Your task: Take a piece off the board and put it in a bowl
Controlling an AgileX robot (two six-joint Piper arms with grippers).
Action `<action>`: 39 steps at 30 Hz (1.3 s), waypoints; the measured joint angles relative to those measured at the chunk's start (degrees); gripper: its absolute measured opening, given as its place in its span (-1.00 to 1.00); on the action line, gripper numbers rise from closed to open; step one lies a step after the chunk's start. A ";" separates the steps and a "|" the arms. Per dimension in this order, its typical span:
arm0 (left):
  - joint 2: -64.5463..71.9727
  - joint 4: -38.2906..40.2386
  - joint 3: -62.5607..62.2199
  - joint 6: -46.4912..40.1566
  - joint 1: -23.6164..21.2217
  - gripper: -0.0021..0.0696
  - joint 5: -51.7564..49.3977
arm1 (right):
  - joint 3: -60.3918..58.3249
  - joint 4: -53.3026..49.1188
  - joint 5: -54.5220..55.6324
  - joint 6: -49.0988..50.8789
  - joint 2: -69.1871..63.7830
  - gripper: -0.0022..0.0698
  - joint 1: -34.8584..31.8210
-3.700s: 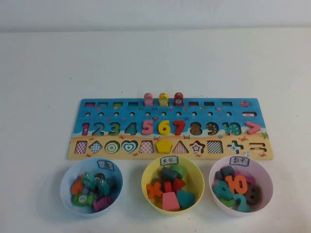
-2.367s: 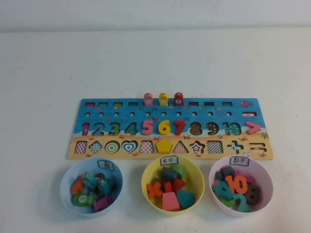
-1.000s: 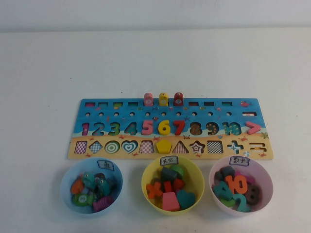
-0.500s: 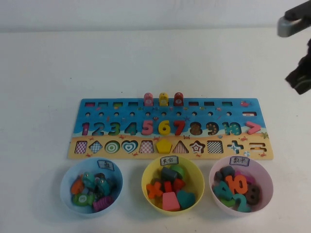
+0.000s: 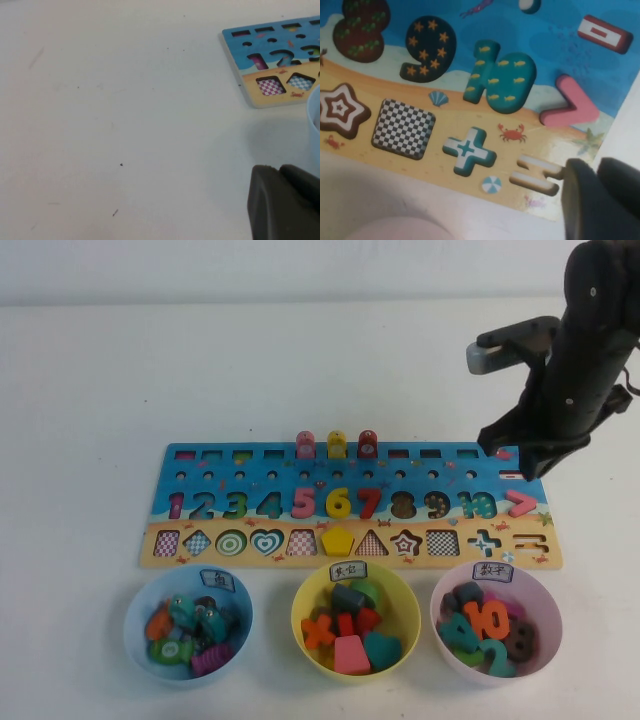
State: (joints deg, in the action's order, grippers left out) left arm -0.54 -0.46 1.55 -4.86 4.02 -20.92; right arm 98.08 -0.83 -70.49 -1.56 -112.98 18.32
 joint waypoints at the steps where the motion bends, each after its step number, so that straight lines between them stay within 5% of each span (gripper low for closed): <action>1: 0.00 0.00 0.00 0.00 0.00 -0.95 0.00 | 0.12 0.00 0.00 0.81 -0.45 -0.80 0.00; 8: 0.00 0.00 0.00 0.00 0.00 -0.95 0.00 | 0.34 -0.24 0.00 10.18 -3.14 0.37 0.00; 10: 0.00 0.00 0.00 0.00 0.00 -0.95 0.00 | 0.34 -0.24 0.00 11.78 -3.89 0.52 0.00; 22: 0.00 -0.36 0.00 0.00 0.00 -0.95 0.00 | 0.24 -0.01 0.23 15.03 -5.91 0.31 -0.25; 39: 0.00 -0.57 0.00 0.00 0.00 -0.95 0.00 | 0.24 2.01 1.91 15.07 -9.06 0.30 -2.84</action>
State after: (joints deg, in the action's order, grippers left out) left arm -0.54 -1.03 1.55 -4.86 4.02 -20.92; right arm 98.32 1.19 -68.59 13.51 -122.04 15.47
